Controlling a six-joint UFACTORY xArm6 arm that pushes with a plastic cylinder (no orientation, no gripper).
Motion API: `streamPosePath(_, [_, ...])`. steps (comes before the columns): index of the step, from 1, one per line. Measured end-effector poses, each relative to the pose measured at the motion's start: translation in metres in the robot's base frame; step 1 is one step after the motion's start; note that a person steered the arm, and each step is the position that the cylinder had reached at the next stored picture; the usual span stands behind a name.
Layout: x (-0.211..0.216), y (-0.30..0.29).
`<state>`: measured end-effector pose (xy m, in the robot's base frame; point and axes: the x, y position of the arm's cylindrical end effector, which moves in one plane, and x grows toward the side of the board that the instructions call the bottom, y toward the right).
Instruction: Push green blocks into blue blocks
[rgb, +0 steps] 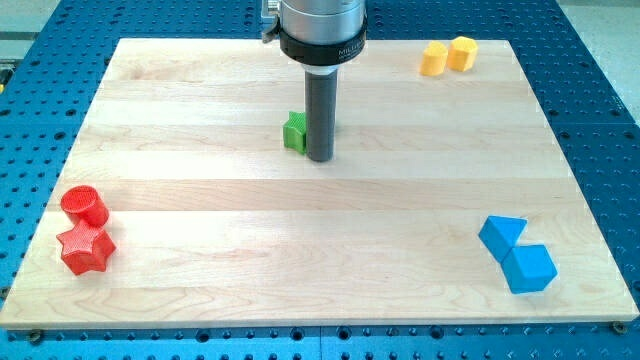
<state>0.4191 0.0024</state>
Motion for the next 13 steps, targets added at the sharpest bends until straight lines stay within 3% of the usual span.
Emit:
streamPosePath(2, [0.000, 0.000])
streamPosePath(4, [0.051, 0.028])
streamPosePath(5, [0.055, 0.107])
streamPosePath(6, [0.059, 0.045])
streamPosePath(7, [0.062, -0.094])
streamPosePath(8, [0.046, -0.164])
streamPosePath(9, [0.002, -0.142])
streamPosePath(11, [-0.004, -0.032])
streamPosePath(12, [-0.039, -0.154])
streamPosePath(13, [-0.059, -0.099])
